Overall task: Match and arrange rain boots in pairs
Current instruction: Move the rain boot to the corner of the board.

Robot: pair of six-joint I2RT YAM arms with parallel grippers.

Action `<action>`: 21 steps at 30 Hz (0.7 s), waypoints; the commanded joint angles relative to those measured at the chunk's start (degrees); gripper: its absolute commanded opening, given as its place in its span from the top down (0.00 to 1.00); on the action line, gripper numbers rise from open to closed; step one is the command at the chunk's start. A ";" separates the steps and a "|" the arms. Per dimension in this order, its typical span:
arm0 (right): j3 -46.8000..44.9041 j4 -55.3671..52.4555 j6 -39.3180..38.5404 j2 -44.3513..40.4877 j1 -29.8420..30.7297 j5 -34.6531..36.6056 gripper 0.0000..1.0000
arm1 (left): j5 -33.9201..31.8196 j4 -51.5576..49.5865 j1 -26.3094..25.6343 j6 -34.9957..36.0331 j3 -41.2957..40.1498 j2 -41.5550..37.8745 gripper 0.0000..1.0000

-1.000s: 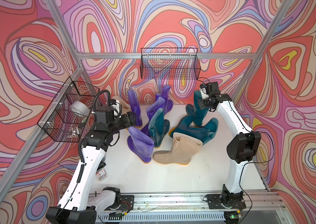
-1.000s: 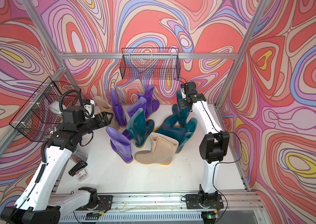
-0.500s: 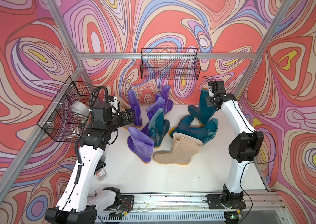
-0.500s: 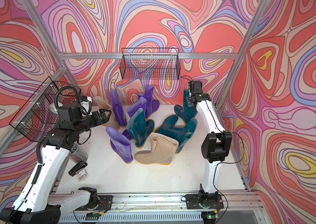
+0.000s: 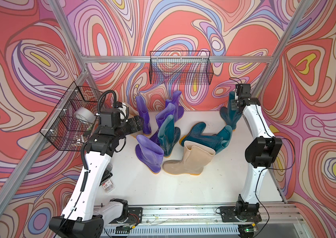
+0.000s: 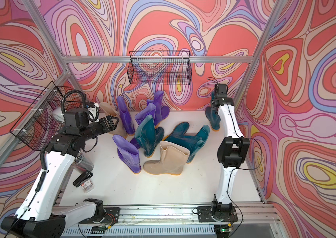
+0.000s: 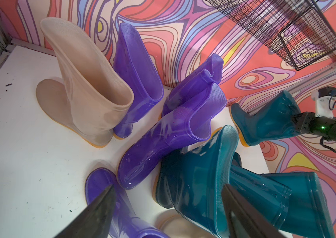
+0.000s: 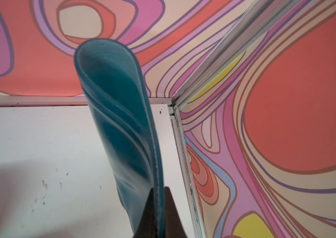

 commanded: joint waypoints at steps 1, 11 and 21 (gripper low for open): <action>1.30 2.28 1.03 0.30 0.05 0.55 1.00 | -0.48 -1.17 -0.16 0.65 0.74 0.09 0.17; 1.79 -0.51 3.69 0.03 -0.02 -1.14 0.89 | -0.89 -1.39 -0.12 1.23 0.59 -0.17 0.17; 3.29 -2.12 7.53 -2.89 0.03 -2.19 0.41 | -0.71 -1.53 -0.16 1.21 0.15 -1.63 0.15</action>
